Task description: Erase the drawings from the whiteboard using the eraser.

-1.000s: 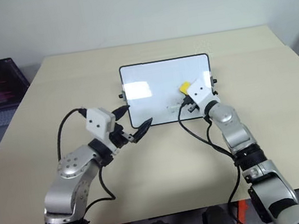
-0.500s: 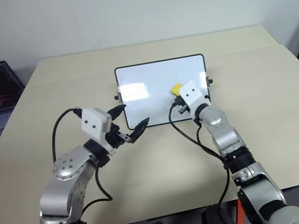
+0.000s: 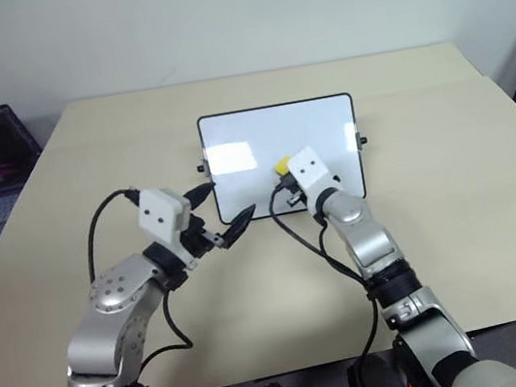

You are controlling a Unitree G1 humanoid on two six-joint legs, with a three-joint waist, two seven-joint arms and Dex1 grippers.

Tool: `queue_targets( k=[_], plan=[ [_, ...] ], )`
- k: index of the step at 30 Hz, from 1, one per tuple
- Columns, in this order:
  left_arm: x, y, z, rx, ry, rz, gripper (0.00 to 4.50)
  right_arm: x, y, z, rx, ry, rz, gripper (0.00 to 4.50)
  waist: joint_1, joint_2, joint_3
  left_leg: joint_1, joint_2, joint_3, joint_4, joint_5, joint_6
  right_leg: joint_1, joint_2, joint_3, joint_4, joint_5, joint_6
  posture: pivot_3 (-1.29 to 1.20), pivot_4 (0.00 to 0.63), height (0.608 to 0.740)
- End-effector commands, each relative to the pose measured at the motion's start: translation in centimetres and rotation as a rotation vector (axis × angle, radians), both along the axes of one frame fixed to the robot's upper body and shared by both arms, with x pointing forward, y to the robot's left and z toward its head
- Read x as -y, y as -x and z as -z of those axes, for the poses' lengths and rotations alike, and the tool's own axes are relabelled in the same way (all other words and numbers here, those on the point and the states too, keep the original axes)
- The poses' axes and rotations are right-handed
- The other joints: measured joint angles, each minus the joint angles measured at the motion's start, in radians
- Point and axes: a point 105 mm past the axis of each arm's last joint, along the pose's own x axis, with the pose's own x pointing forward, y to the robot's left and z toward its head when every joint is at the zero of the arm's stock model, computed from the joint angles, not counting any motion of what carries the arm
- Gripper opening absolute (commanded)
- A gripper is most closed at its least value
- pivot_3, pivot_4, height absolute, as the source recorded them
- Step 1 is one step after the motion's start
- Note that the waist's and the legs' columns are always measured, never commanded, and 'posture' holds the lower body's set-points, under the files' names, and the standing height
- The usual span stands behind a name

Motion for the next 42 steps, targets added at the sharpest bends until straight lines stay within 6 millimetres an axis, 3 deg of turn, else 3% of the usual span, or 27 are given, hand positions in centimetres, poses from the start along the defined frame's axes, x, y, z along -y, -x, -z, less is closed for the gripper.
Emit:
queue_targets(
  k=[1,8,14,30,33,42],
  plan=[
    [-0.4,0.2,-1.4,0.061,-0.002,-0.014,4.50,-1.1,0.0,0.0,-0.025,-0.016,-0.026,1.19,0.000,0.000,0.000,0.000,0.000,0.000,0.000,0.000,0.000,0.000,0.000,0.000,0.000,0.000,0.000,0.00,0.150,0.740],
    [-0.8,0.1,-1.5,0.066,-0.009,-0.025,4.50,-3.4,0.0,-0.8,-0.024,-0.051,-0.068,1.19,0.000,0.000,0.000,-0.001,0.000,-0.001,0.000,0.000,0.000,-0.001,0.000,0.000,0.000,0.000,0.000,0.00,0.150,0.740],
    [-0.6,0.1,-1.5,0.063,-0.008,-0.020,4.50,-3.5,-0.1,-1.2,-0.022,-0.062,-0.070,1.19,0.007,0.001,0.000,-0.003,0.000,-0.001,0.000,0.000,0.000,-0.001,0.000,-0.001,-0.002,0.000,0.000,0.00,0.150,0.740],
    [0.9,-0.4,-0.9,0.038,0.002,0.054,4.50,0.8,0.5,-6.3,0.046,-0.108,-0.002,1.19,0.023,0.001,0.001,-0.011,0.000,-0.001,-0.001,0.000,0.000,-0.010,-0.001,-0.001,-0.002,0.000,0.000,0.00,0.150,0.740],
    [0.9,-0.5,-1.0,0.039,0.002,0.059,4.50,1.8,0.4,-6.5,0.051,-0.096,0.021,1.19,0.024,0.001,0.001,-0.020,0.000,-0.001,0.001,0.001,-0.001,-0.020,-0.001,-0.001,0.000,0.000,0.000,0.00,0.150,0.740],
    [0.8,-0.6,-1.1,0.043,-0.004,0.062,4.50,5.0,-0.8,-5.1,0.076,-0.011,0.106,1.19,0.024,0.001,0.001,-0.022,-0.001,0.000,0.000,0.000,-0.001,-0.021,-0.001,-0.001,-0.001,0.000,0.000,0.00,0.150,0.740]
  ],
)
